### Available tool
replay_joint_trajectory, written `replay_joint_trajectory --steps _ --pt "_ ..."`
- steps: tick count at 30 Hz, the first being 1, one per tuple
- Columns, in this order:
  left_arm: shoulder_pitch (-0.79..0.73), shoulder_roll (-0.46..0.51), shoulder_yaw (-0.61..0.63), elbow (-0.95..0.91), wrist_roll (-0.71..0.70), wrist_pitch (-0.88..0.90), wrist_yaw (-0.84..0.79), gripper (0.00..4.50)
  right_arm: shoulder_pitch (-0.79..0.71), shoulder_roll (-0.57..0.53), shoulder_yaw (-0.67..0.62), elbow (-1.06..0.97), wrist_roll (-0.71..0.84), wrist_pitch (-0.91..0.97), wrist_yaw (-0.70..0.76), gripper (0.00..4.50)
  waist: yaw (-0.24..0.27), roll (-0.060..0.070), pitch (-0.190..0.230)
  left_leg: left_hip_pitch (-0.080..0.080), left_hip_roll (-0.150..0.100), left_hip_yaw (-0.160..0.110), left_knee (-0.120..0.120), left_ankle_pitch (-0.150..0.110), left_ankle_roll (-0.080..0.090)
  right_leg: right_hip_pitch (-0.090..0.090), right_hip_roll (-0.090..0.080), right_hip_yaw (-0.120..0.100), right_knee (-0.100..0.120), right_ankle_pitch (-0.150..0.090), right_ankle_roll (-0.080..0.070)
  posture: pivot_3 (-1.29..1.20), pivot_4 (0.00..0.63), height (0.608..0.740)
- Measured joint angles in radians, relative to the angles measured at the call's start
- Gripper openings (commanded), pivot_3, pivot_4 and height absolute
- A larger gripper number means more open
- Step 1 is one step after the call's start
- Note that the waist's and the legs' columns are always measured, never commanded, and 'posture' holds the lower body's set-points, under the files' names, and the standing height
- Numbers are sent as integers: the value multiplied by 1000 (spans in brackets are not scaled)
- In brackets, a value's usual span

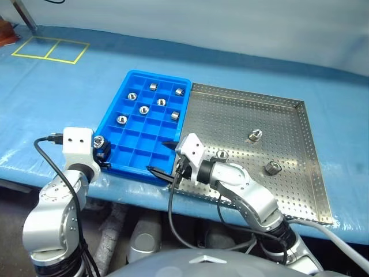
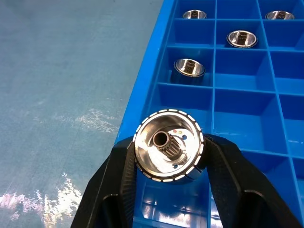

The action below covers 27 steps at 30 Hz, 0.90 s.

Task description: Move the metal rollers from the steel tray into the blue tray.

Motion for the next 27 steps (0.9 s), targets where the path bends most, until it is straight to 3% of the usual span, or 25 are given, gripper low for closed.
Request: replay_joint_trajectory --steps 14,22,27 --pt "-13 17 -13 67 4 81 18 1870 20 -5 -12 -18 -2 0 -27 4500 -44 0 0 0 0 0 -1 0 0 0 0 0 0 0 0 261 150 740" --pt "-50 23 -10 67 -1 102 14 4482 27 -5 -13 -19 -5 0 -34 4500 -51 0 0 0 0 -1 0 1 -1 0 0 -1 0 -1 1 246 150 740" --pt "-117 23 -19 68 -20 -10 -26 4482 31 -4 -18 -23 -9 0 -42 4500 -55 0 0 0 0 0 -1 1 -1 0 0 0 0 0 -1 210 150 740"
